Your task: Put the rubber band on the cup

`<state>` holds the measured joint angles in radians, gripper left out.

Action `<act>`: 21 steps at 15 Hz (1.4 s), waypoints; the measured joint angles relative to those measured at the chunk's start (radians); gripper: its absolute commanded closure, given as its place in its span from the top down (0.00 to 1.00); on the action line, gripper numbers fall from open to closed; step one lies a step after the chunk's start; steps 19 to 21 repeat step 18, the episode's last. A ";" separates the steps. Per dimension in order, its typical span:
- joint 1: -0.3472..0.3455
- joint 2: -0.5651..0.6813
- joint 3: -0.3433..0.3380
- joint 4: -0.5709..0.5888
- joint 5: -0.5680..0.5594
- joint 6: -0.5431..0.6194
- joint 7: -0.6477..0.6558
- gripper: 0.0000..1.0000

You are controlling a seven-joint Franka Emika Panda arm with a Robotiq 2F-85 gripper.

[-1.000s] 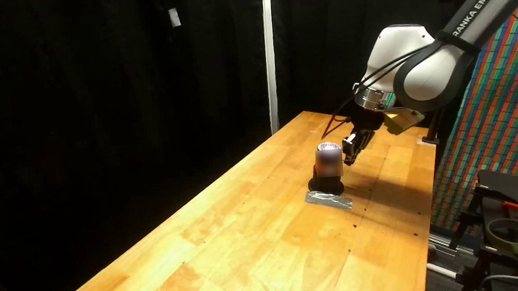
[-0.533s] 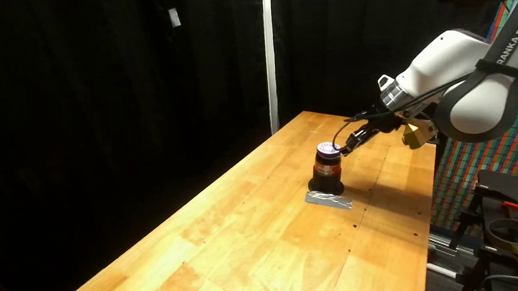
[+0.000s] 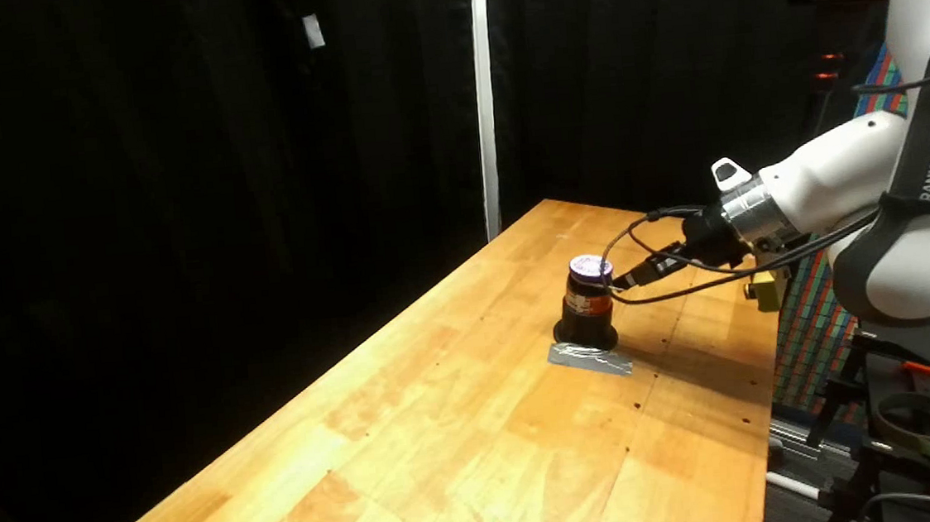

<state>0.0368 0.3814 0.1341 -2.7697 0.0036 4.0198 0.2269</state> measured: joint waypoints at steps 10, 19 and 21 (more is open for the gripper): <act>-0.071 0.080 -0.006 0.021 -0.103 0.227 0.063 0.08; -0.089 -0.041 -0.004 0.014 -0.130 0.144 0.133 0.54; -0.089 -0.041 -0.004 0.014 -0.130 0.144 0.133 0.54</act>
